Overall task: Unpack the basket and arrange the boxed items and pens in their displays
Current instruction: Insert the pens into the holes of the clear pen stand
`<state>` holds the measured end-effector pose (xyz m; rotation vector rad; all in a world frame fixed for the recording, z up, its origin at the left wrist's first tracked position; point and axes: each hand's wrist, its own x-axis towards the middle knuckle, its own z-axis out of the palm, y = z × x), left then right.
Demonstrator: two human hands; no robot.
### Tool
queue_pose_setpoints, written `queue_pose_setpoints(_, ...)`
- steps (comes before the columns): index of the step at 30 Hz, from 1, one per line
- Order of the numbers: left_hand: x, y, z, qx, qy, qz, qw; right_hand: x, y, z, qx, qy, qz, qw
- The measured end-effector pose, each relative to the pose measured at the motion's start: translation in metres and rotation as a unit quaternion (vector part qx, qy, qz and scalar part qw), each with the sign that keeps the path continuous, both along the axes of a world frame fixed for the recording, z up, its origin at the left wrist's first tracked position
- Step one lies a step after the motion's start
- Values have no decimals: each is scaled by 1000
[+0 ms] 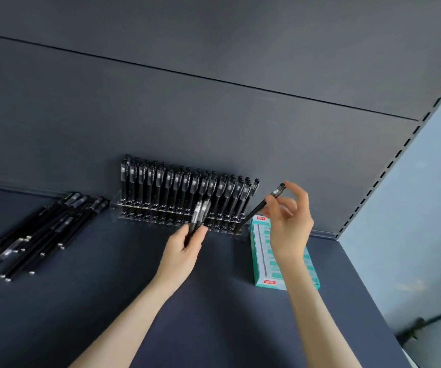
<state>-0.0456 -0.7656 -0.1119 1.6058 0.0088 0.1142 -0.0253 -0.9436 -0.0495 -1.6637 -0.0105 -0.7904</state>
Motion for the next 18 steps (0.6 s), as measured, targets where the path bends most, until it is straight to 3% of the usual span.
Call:
queue_pose_setpoints(8, 1, -1, -9, -4, -35, 22, 999, 28, -8, 1, -66, -50, -47, 995)
queue_pose_setpoints(18, 6, 0, -12, -18, -28, 19, 999, 42, -6, -14, -183, -3, -37, 982)
